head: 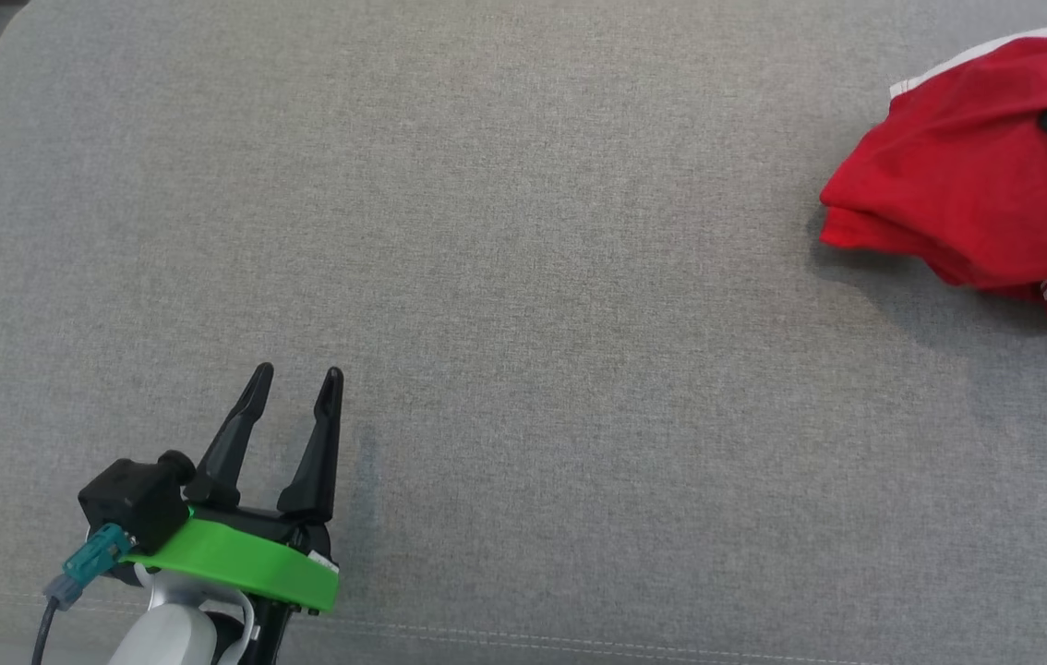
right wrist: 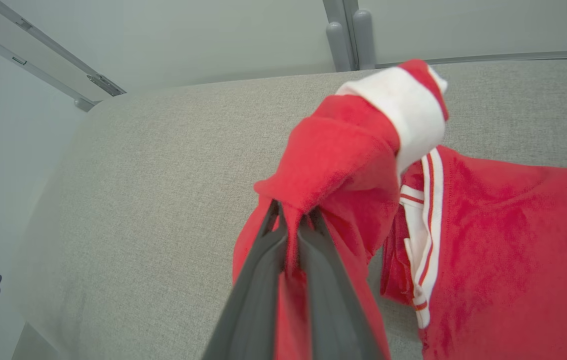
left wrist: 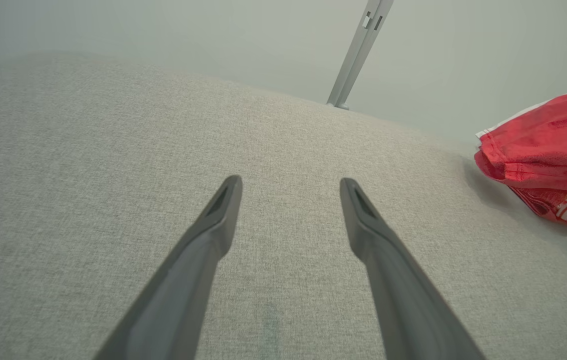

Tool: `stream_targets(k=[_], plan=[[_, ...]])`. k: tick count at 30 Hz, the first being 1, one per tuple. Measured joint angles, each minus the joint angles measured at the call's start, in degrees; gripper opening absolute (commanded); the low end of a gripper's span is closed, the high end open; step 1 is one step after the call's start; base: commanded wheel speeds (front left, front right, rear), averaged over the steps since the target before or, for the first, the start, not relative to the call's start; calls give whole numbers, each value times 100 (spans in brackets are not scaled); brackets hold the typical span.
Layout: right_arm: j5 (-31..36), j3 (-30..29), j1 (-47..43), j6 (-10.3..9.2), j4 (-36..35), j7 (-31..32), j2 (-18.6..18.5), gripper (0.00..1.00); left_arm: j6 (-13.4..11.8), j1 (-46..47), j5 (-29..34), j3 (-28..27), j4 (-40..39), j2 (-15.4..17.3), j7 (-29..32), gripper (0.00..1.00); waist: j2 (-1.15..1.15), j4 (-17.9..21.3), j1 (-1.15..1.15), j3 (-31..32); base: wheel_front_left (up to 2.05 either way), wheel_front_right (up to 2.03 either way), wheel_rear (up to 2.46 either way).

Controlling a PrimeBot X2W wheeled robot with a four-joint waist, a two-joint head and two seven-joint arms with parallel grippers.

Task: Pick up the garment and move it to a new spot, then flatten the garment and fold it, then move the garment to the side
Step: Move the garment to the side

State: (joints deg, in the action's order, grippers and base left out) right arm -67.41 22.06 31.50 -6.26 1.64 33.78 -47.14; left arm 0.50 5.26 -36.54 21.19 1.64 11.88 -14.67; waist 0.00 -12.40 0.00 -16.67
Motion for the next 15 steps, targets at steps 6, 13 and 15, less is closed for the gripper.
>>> stream_targets(k=[6,13,15], plan=[[47,-193,128,-41,54,7,-197,0,1,41,19,7,1,0,0,100,0,35,0,-108,0,0,0],[58,-447,151,-85,334,1,-343,0,3,78,68,16,-12,5,0,100,0,59,0,-261,0,0,0],[105,-516,146,-89,466,-57,-361,0,7,101,87,44,-26,5,1,100,0,65,0,-320,0,0,0]])
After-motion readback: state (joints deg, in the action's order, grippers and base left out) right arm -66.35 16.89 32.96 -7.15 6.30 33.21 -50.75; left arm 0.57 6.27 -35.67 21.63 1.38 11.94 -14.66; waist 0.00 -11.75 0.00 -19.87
